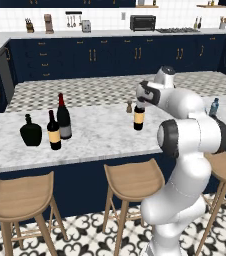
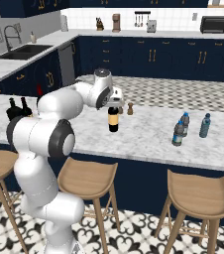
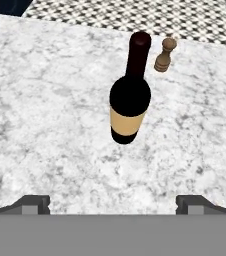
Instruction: Move the plastic bottles in the middle to the plastics group, and the glass bottles in the middle to the glass group.
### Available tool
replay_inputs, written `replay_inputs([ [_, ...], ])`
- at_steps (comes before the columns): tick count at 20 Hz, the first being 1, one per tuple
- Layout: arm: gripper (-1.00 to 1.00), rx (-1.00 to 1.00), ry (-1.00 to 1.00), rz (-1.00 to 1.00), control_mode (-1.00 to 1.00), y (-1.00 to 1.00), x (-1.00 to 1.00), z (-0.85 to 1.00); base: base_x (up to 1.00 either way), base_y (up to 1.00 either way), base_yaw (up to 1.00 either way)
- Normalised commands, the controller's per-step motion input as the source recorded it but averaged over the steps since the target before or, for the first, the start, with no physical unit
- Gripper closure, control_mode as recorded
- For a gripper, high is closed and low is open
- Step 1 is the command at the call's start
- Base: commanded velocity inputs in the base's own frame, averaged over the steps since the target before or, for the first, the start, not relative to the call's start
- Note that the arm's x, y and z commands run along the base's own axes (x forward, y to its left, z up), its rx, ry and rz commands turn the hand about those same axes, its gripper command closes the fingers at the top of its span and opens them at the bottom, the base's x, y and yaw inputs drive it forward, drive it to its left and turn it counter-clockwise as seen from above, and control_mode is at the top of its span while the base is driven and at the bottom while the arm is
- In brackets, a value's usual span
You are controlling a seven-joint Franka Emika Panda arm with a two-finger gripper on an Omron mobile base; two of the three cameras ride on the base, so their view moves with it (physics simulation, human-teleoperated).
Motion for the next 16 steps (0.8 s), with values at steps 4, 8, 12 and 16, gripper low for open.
replay_inputs([
  [4, -1.0, -0.05, 0.0, 0.08, -1.0, 0.0, 0.18, 0.0, 0.0, 0.0, 0.0],
  [8, -1.0, -0.07, 0.01, 0.01, -1.0, 0.0, 0.11, 0.0, 0.0, 0.0, 0.0],
  [12, -1.0, -0.03, 0.02, 0.0, -1.0, 0.12, 0.18, -0.1, 0.0, 0.0, 0.0],
  [16, -1.0, -0.01, 0.01, 0.0, -1.0, 0.13, 0.08, -0.04, 0.0, 0.0, 0.0],
])
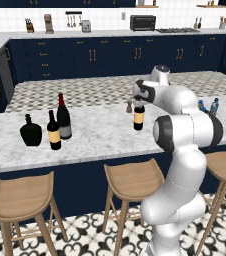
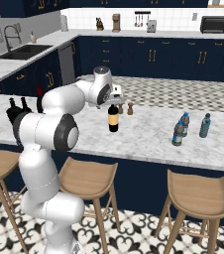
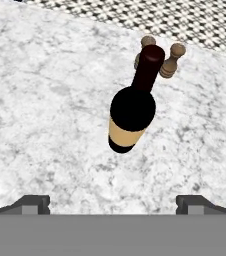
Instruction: Move the plastic bottles in the middle to the plastics group, and the glass bottles in the middle to the glass group.
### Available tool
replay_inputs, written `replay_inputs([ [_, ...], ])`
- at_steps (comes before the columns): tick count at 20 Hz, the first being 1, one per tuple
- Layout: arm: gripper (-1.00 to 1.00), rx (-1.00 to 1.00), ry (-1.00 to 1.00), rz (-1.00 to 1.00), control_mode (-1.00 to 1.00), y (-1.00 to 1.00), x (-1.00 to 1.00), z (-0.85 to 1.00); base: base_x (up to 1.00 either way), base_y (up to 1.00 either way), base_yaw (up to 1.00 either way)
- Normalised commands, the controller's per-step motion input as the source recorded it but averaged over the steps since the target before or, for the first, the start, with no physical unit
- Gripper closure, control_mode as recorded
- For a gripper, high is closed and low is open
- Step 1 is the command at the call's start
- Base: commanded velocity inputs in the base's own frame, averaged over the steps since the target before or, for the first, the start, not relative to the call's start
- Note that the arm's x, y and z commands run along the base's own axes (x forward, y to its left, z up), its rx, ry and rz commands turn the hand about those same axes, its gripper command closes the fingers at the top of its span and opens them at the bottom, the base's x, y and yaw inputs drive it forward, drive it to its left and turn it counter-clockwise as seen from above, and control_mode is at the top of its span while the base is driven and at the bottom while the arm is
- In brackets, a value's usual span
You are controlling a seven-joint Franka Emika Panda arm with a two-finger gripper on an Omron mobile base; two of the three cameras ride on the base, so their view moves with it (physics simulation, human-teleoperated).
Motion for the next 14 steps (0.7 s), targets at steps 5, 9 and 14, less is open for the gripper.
replay_inputs([
  [5, -1.0, 0.0, 0.0, -0.01, -1.0, 0.0, 0.07, -0.01, 0.0, 0.0, 0.0],
  [9, -1.0, 0.0, 0.0, -0.05, -1.0, 0.0, 0.16, -0.05, 0.0, 0.0, 0.0],
  [14, -1.0, 0.0, 0.0, -0.07, -1.0, 0.0, 0.14, -0.03, 0.0, 0.0, 0.0],
])
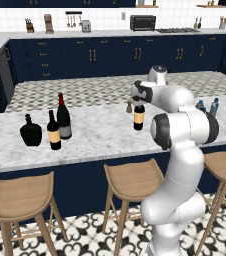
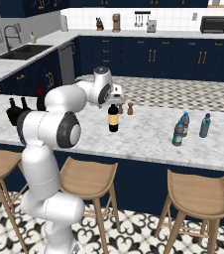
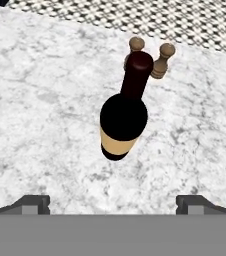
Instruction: Move the plastic bottles in the middle to the plastics group, and the glass bottles in the middle to the glass group.
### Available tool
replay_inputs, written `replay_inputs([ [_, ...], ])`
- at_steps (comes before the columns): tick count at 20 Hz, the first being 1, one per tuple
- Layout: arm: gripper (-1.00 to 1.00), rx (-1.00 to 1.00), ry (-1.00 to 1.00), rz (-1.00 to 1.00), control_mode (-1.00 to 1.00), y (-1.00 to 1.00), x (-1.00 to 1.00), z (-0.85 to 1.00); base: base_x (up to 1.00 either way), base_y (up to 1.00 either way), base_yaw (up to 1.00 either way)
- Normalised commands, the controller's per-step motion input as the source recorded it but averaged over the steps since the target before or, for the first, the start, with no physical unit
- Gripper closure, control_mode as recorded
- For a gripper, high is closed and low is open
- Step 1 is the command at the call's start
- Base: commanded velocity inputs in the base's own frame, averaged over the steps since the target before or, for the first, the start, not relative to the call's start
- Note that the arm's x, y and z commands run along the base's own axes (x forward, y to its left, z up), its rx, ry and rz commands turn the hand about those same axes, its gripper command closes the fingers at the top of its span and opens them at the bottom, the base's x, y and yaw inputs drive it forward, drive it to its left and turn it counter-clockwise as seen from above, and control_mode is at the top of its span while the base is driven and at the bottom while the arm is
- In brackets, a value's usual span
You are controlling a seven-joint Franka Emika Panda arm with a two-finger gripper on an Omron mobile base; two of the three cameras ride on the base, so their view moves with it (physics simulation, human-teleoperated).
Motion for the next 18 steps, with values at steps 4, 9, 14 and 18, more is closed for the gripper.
replay_inputs([
  [4, -1.0, 0.0, 0.0, -0.05, -1.0, 0.0, 0.12, -0.13, 0.0, 0.0, 0.0],
  [9, -1.0, 0.0, 0.0, -0.03, -1.0, 0.0, 0.14, -0.25, 0.0, 0.0, 0.0],
  [14, -1.0, 0.0, 0.0, -0.03, -1.0, 0.0, 0.16, -0.08, 0.0, 0.0, 0.0],
  [18, -1.0, 0.01, 0.0, -0.03, -1.0, 0.0, 0.24, -0.04, 0.0, 0.0, 0.0],
])
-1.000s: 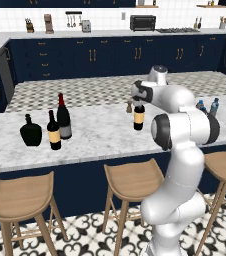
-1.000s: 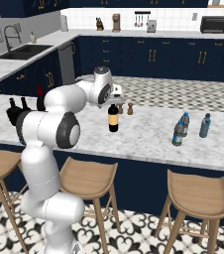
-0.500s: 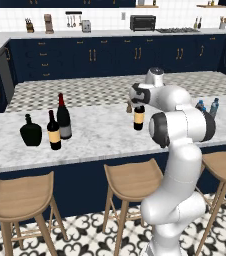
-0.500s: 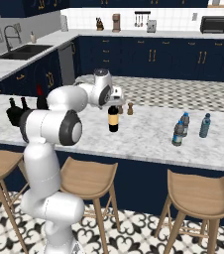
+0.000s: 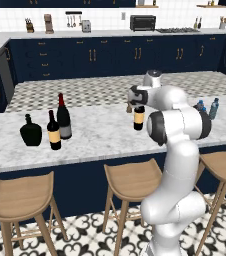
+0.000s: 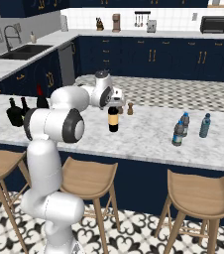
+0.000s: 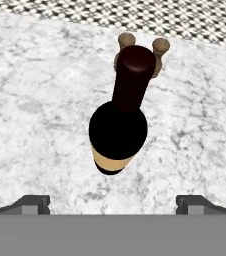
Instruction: Move the plastic bottles in the middle to the plastics group, and the glass bottles in the middle to the glass group.
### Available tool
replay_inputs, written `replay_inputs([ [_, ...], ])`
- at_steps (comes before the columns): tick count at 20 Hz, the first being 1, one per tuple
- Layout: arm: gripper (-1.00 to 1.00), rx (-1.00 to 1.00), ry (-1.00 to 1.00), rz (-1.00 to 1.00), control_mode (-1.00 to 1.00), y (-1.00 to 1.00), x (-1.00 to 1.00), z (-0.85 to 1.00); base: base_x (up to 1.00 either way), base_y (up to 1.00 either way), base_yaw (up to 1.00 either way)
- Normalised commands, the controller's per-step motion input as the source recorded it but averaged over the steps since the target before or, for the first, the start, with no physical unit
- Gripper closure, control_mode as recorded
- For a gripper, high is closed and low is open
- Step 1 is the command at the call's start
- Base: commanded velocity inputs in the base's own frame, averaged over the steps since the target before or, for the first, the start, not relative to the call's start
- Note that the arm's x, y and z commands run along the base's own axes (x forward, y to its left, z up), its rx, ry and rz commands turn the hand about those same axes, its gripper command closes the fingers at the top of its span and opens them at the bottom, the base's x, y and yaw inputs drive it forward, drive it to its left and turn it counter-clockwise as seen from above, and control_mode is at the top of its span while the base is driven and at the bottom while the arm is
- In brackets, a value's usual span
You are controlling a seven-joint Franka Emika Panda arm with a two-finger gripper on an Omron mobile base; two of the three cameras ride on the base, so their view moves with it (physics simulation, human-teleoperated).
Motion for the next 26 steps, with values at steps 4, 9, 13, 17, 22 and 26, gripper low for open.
replay_inputs([
  [4, -1.0, 0.01, 0.0, -0.02, -1.0, 0.0, 0.23, -0.05, 0.0, 0.0, 0.0],
  [9, -1.0, 0.0, 0.0, 0.0, -1.0, 0.0, 0.11, -0.17, 0.0, 0.0, 0.0],
  [13, -1.0, 0.01, 0.0, 0.0, -1.0, 0.0, 0.09, -0.22, 0.0, 0.0, 0.0],
  [17, -1.0, 0.02, 0.0, 0.0, -1.0, 0.0, 0.07, -0.13, 0.0, 0.0, 0.0],
  [22, -1.0, 0.02, 0.0, -0.01, -1.0, 0.0, 0.14, 0.0, 0.0, 0.0, 0.0],
  [26, -1.0, 0.0, 0.0, -0.03, -1.0, 0.0, 0.17, 0.0, 0.0, 0.0, 0.0],
])
